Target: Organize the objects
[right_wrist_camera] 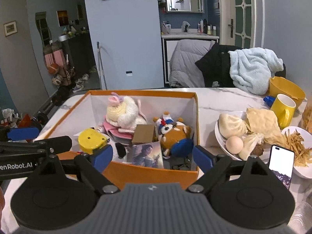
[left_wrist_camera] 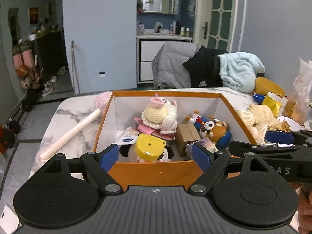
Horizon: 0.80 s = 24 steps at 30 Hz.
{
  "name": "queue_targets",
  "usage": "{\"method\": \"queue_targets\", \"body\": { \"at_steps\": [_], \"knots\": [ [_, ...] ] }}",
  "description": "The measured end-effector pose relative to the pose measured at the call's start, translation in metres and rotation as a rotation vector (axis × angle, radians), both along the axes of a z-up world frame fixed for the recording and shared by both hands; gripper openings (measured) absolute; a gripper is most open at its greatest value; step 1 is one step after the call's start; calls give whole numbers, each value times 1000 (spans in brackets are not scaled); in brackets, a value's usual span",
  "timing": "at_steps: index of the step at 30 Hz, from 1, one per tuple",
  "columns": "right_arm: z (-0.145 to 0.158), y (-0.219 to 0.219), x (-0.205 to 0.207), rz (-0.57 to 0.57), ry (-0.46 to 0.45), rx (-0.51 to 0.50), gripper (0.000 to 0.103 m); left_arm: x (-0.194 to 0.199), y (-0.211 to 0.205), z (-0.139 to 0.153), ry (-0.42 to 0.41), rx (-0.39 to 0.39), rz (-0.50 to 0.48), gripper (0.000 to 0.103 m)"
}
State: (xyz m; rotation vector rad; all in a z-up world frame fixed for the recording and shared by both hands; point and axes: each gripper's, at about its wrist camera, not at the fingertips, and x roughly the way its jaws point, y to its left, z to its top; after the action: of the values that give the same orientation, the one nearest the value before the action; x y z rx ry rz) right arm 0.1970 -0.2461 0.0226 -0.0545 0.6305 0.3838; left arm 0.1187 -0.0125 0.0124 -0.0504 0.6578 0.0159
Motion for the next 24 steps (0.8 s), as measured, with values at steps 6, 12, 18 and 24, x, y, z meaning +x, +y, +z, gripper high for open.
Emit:
{"method": "queue_targets", "body": {
  "at_steps": [6,12,18,24],
  "knots": [
    [-2,2,-3,29,-6,-1,99,3,0,-3,33,33,43,97],
    [0,4,-6,32,-15,-9,100,1,1,-2,35,29,41,97],
    [1,4,-7,30,-17,-7,100,0,2,-1,32,32,38,97],
    [1,4,-8,25,-16,-9,101,-2,2,1,26,39,36,97]
  ]
}}
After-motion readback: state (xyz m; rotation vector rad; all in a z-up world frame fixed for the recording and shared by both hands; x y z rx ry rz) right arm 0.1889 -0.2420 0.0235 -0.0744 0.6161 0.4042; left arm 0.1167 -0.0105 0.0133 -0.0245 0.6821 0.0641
